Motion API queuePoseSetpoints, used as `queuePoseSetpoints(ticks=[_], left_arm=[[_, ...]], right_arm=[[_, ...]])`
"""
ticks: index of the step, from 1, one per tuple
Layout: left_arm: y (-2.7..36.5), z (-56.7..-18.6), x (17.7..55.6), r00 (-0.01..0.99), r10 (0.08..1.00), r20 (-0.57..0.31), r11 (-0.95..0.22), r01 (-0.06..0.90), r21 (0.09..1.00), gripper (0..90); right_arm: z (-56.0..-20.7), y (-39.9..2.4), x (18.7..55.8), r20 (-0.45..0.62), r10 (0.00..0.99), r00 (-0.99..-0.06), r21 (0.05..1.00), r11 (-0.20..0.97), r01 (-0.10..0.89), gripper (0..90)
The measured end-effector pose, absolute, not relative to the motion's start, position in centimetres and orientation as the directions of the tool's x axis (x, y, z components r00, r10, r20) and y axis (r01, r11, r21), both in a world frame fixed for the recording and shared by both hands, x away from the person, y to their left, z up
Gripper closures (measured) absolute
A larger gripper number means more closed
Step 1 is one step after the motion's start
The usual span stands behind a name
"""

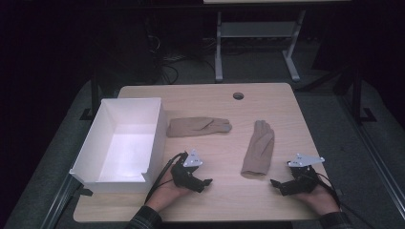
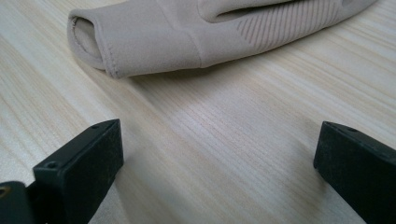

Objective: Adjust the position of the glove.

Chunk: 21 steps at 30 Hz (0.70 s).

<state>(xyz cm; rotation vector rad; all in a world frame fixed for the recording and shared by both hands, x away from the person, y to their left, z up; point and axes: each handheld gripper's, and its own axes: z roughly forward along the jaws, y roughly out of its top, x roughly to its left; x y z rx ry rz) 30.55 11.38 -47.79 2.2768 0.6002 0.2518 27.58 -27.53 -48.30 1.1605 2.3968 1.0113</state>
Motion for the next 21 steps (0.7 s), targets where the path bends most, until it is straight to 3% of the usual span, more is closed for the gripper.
queuePoseSetpoints(ticks=[6,9,14,21], left_arm=[[11.4,-47.8,30.5,0.872,0.489,-0.002,-0.607,0.342,0.718,12.4],[11.6,-47.8,30.7,0.881,0.474,-0.004,-0.612,0.332,0.718,12.4],[11.6,-47.8,30.8,0.886,0.464,-0.004,-0.615,0.325,0.718,12.3],[11.6,-47.8,30.8,0.887,0.461,0.002,-0.618,0.32,0.718,12.4]], right_arm=[[-48.2,-27.4,27.9,0.039,0.765,-0.643,0.695,0.441,0.567,1.0],[-47.8,-27.5,28.2,0.072,0.756,-0.65,0.694,0.43,0.577,10.0],[-47.2,-27.5,28.8,0.082,0.76,-0.645,0.691,0.423,0.586,15.4],[-45.9,-27.1,29.4,0.073,0.748,-0.659,0.722,0.417,0.552,36.0]])
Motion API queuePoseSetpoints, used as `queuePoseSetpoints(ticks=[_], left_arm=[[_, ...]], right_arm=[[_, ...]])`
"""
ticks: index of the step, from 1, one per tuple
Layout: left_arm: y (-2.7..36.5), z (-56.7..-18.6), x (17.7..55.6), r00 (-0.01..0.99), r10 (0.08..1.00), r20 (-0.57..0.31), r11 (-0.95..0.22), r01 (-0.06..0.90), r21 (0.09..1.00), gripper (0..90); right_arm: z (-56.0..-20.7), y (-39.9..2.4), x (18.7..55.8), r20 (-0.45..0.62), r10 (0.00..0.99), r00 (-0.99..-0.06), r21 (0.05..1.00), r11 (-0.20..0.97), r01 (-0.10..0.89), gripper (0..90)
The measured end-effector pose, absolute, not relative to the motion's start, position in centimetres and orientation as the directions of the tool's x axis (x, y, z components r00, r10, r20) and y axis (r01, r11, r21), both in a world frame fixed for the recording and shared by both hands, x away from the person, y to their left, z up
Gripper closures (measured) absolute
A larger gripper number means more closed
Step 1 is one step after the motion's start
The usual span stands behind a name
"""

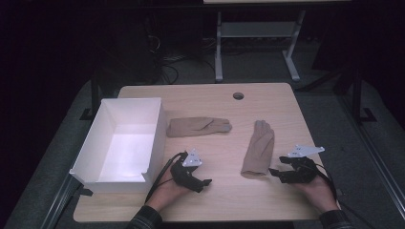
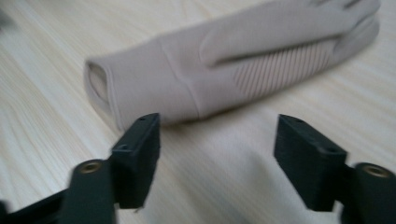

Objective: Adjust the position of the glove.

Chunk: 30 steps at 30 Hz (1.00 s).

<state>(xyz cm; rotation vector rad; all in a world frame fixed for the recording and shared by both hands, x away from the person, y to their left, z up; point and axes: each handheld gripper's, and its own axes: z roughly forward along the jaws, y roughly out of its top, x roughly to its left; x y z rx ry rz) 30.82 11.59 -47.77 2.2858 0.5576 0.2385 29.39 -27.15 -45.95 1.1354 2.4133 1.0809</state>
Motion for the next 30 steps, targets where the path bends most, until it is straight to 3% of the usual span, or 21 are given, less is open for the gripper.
queuePoseSetpoints(ticks=[11,17,30], left_arm=[[11.5,-47.8,30.8,0.885,0.465,-0.004,-0.61,0.323,0.723,12.4],[11.6,-47.8,30.8,0.888,0.459,0.002,-0.618,0.318,0.72,12.4],[11.6,-47.8,30.8,0.89,0.457,0.0,-0.619,0.318,0.719,12.4]], right_arm=[[-44.6,-25.4,30.2,0.082,0.706,-0.703,0.753,0.418,0.508,74.2],[-44.7,-24.4,31.6,0.094,0.686,-0.721,0.745,0.432,0.508,87.3],[-44.7,-22.6,34.3,0.095,0.669,-0.737,0.744,0.443,0.499,89.8]])
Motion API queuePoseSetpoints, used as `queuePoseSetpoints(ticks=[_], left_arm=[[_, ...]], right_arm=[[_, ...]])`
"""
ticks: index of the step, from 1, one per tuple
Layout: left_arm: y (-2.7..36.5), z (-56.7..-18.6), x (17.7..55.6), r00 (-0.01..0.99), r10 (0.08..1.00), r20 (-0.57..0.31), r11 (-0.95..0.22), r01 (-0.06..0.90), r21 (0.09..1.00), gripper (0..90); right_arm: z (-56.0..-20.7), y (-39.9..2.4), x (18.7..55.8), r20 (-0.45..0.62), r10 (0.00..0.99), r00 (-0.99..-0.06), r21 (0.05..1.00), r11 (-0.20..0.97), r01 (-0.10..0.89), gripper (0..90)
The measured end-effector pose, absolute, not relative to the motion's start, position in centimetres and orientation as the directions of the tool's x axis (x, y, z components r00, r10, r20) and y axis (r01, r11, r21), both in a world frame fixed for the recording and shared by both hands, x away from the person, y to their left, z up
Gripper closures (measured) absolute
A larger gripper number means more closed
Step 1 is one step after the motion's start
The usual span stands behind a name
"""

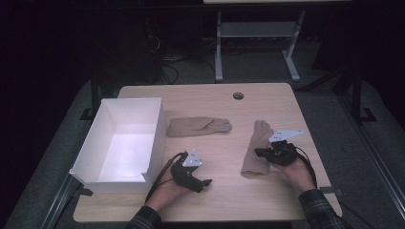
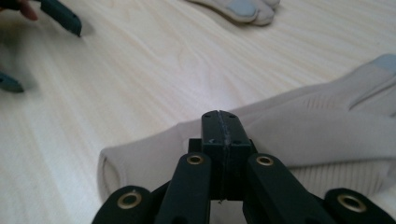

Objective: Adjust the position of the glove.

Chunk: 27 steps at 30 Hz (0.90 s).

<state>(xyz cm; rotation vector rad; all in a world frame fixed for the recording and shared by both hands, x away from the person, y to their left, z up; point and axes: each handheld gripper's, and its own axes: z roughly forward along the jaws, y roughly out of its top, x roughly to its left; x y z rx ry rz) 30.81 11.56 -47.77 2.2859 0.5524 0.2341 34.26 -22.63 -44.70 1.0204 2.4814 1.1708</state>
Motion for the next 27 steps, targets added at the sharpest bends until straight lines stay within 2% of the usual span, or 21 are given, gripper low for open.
queuePoseSetpoints(ticks=[14,19,27], left_arm=[[11.6,-47.8,30.8,0.889,0.458,-0.001,-0.617,0.319,0.719,12.4],[11.6,-47.8,30.8,0.889,0.457,-0.001,-0.618,0.319,0.718,12.4],[11.6,-47.8,30.8,0.889,0.457,0.0,-0.619,0.318,0.718,12.4]], right_arm=[[-45.9,-22.5,37.5,0.099,0.711,-0.696,0.728,0.425,0.537,89.8],[-46.8,-22.5,37.7,0.094,0.717,-0.691,0.683,0.459,0.568,89.8],[-47.0,-22.7,37.6,0.108,0.715,-0.691,0.683,0.451,0.574,89.9]])
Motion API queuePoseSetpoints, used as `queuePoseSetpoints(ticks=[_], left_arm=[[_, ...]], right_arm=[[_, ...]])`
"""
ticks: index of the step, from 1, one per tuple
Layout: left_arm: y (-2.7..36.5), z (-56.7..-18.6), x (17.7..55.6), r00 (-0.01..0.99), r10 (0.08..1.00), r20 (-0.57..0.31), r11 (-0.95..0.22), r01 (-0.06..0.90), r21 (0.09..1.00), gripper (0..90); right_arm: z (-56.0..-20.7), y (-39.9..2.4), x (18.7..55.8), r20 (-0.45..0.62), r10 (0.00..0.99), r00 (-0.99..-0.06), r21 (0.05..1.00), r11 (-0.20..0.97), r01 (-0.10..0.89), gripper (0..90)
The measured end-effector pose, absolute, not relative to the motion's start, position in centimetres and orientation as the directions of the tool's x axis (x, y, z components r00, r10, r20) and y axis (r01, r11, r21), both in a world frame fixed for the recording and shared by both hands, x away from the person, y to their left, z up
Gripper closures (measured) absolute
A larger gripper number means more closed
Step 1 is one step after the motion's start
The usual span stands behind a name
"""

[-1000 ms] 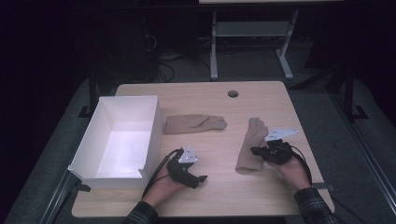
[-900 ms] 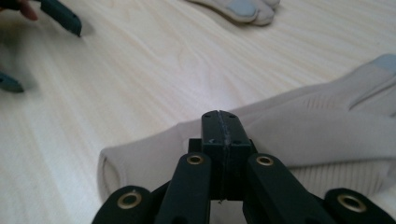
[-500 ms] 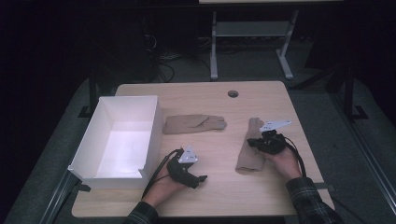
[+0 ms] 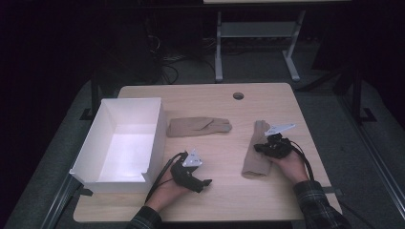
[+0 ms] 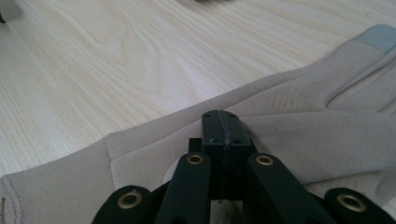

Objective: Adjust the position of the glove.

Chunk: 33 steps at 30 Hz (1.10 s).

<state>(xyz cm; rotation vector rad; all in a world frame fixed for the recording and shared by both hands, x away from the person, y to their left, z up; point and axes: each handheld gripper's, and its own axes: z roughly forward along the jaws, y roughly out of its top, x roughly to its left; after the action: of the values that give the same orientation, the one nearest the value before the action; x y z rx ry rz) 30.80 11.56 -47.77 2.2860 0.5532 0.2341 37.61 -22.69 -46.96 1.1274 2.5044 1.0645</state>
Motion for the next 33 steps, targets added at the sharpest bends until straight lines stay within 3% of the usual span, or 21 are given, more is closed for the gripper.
queuePoseSetpoints(ticks=[33], left_arm=[[11.5,-47.8,30.7,0.884,0.467,-0.007,-0.611,0.329,0.72,12.4]], right_arm=[[-46.4,-22.7,32.0,0.112,0.606,-0.788,0.642,0.561,0.523,89.8]])
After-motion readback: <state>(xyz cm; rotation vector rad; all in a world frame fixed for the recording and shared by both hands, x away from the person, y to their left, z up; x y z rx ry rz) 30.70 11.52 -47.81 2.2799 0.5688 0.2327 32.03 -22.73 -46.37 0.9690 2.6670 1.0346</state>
